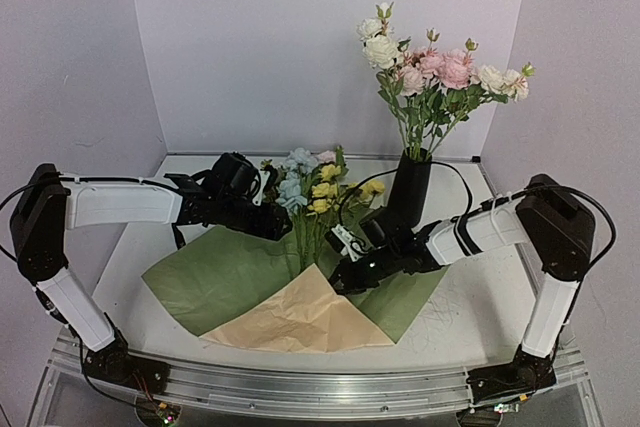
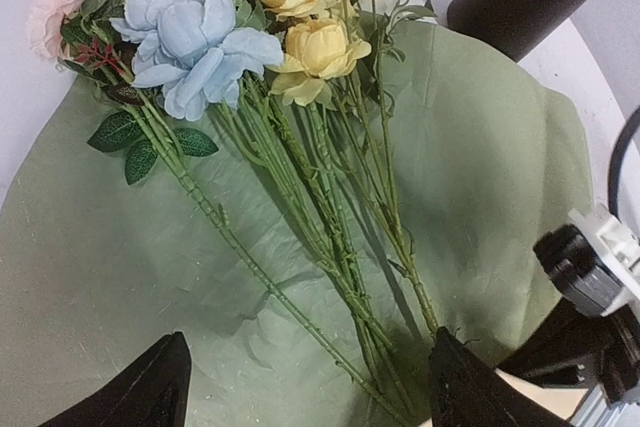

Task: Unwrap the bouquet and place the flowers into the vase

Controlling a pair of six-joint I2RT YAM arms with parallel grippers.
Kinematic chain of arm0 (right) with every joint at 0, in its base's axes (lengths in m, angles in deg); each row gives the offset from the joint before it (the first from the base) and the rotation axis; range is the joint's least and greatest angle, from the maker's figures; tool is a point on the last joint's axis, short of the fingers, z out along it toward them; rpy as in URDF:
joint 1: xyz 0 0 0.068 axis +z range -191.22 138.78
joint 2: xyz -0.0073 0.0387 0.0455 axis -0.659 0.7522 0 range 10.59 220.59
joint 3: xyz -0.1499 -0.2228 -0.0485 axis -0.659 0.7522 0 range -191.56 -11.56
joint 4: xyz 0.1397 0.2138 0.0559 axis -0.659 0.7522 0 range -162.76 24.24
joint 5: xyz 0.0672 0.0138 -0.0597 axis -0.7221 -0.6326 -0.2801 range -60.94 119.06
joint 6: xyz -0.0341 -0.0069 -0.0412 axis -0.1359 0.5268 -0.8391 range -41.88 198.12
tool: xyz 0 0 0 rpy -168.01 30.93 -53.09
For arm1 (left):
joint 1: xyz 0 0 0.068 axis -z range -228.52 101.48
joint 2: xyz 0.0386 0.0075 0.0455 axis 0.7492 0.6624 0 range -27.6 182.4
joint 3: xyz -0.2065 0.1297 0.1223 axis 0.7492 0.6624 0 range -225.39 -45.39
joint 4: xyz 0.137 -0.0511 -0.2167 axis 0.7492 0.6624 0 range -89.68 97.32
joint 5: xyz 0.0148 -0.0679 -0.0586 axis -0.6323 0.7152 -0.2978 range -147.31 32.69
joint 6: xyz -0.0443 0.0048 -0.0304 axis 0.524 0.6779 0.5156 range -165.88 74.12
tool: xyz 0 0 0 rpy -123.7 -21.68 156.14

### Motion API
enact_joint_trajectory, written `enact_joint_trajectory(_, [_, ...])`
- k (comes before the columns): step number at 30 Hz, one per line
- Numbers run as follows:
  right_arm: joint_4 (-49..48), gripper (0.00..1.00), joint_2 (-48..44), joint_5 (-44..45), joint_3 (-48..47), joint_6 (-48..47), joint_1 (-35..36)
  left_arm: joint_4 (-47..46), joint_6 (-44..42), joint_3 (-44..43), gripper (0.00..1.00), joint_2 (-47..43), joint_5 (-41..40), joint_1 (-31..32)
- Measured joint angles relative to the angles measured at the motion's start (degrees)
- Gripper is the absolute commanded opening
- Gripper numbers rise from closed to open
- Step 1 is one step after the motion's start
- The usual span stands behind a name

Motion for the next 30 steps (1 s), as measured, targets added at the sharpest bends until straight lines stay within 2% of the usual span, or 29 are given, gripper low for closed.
enact_joint_trajectory(6, [-1.7,0.01,-5.8,-12.0,1.8,-2.0,2.0,0.4,-0.6,0.0,0.84,-0.5,-0.1,0.0])
enact_joint_trajectory(11, [-0.4,0.01,-11.3,-16.0,2.6,-5.0,4.9,0.9,-1.0,0.0,0.84,-1.5,0.4,0.0])
enact_joint_trajectory(20, [8.6,0.01,-12.2,-14.5,2.4,-10.0,11.9,0.9,-3.6,0.8,0.81,-2.3,15.4,1.6])
enact_joint_trajectory(30, [14.5,0.02,-11.3,-7.4,2.4,-9.7,19.8,2.3,-2.6,4.8,0.82,-7.3,13.0,2.4])
